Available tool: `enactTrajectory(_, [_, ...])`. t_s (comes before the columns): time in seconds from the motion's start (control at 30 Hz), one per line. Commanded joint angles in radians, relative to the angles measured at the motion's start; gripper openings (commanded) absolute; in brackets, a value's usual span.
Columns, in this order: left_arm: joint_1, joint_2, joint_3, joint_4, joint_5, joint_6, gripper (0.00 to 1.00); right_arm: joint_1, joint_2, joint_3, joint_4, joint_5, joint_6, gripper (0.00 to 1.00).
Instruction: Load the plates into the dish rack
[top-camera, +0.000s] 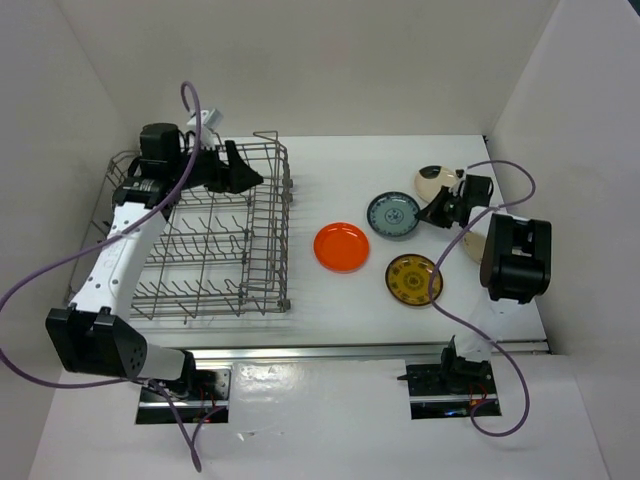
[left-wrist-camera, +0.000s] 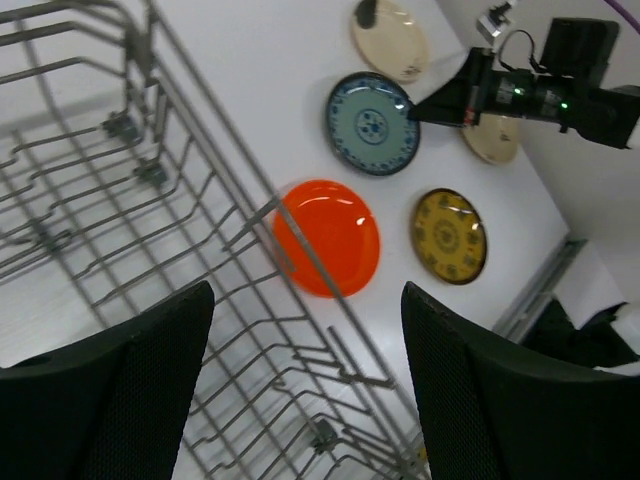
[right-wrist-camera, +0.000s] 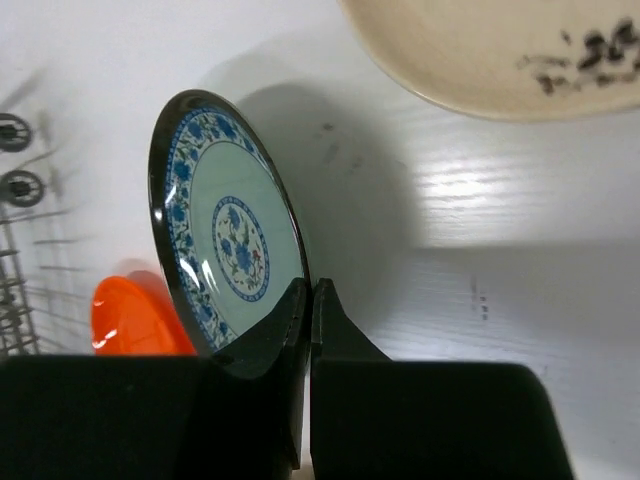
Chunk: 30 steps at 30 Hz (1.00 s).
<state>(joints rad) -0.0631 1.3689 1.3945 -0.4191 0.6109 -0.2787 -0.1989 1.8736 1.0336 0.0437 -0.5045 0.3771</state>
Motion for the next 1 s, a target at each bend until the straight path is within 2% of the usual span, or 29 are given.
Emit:
enactTrajectory(0.0, [-0.044, 0.048, 0.072, 0.130, 0.124, -0.080, 0.82, 0.001, -0.138, 0.100, 0.004, -0.064, -0.032, 0.00])
enactTrajectory(0.07, [-0.079, 0.087, 0.106, 0.181, 0.183, -0.099, 0.82, 0.012, -0.175, 0.137, -0.008, -0.095, -0.032, 0.00])
enactTrajectory(0.23, [-0.161, 0.226, 0.288, 0.181, 0.251, -0.099, 0.82, 0.021, -0.278, 0.233, -0.018, -0.192, -0.041, 0.00])
enactTrajectory(0.4, [-0.196, 0.375, 0.365, 0.229, 0.318, -0.134, 0.82, 0.042, -0.385, 0.214, 0.019, -0.284, -0.041, 0.00])
enactTrajectory(0.5, [-0.240, 0.450, 0.406, 0.266, 0.319, -0.159, 0.82, 0.090, -0.439, 0.192, 0.019, -0.302, -0.041, 0.00])
enactTrajectory(0.67, [-0.287, 0.558, 0.547, 0.218, 0.282, -0.146, 0.79, 0.134, -0.490, 0.181, 0.028, -0.315, -0.041, 0.00])
enactTrajectory(0.73, [-0.297, 0.581, 0.558, 0.218, 0.273, -0.146, 0.79, 0.150, -0.501, 0.191, 0.028, -0.327, -0.041, 0.00])
enactTrajectory(0.83, [-0.307, 0.605, 0.558, 0.246, 0.317, -0.165, 0.72, 0.177, -0.501, 0.200, 0.028, -0.327, -0.041, 0.00])
enactTrajectory(0.97, [-0.317, 0.615, 0.558, 0.235, 0.306, -0.146, 0.67, 0.208, -0.472, 0.209, 0.028, -0.327, -0.041, 0.00])
